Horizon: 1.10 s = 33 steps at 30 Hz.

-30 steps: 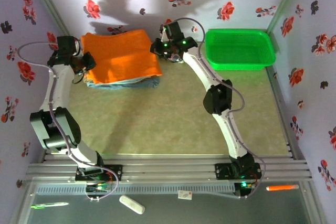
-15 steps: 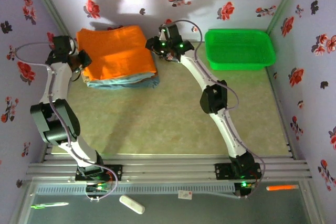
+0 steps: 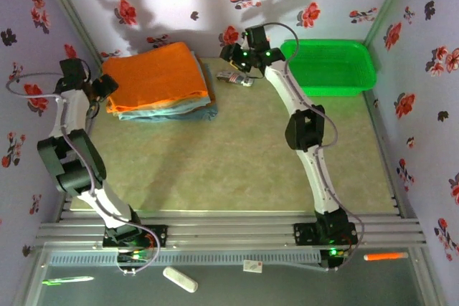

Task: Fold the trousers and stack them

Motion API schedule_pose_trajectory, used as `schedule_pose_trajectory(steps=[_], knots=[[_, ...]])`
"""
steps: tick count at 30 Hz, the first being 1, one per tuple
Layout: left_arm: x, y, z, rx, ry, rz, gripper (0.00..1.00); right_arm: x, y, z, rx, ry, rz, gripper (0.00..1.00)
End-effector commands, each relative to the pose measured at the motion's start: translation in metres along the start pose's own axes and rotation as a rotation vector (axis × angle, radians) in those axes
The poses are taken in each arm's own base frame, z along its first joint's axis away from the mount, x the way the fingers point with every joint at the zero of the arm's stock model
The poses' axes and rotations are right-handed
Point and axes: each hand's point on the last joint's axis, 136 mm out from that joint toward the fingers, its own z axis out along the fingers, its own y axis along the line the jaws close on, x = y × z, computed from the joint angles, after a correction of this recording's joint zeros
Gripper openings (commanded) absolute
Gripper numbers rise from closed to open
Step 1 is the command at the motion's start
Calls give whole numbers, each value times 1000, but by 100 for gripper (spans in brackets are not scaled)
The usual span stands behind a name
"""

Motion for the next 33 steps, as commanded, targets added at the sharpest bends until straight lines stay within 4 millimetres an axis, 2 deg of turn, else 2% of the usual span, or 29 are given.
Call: schedule_pose_trajectory(steps=[1,3,5,7,8,9,10,12,14,17,20,24,29,33], knots=[[-7,2,-65,-31,-82,9,95,6,41,-51,-20,6,-93,55],[9,7,-95,-71,-118,9,91,13,36,-70,19,3,-120,55],[36,0,-117,-64,-137,24,75,23,27,-89,54,-16,-136,56],[72,-22,-135,-1,-158,97,59,34,6,-111,125,-35,-127,57],[93,-33,-140,25,-174,145,42,40,-7,-123,152,-49,-108,57],[112,-43,-140,54,-184,176,15,46,-20,-135,175,-76,-80,58],[131,-48,-135,79,-177,191,0,55,-32,-143,185,-97,-55,58],[168,-58,-113,139,-154,218,0,77,-58,-161,209,-139,-21,59],[193,-55,-85,141,-130,204,0,96,-74,-179,237,-165,-13,61],[213,-54,-42,145,-123,137,0,132,-100,-203,282,-164,3,62],[223,-70,-1,132,-75,138,0,167,-129,-225,346,-150,16,64],[231,-101,48,153,-21,108,0,189,-152,-260,429,-159,9,67],[215,-106,89,78,-50,65,0,195,-166,-297,508,-186,-13,70],[199,-95,116,-3,-37,31,0,196,-166,-315,506,-222,-12,73]])
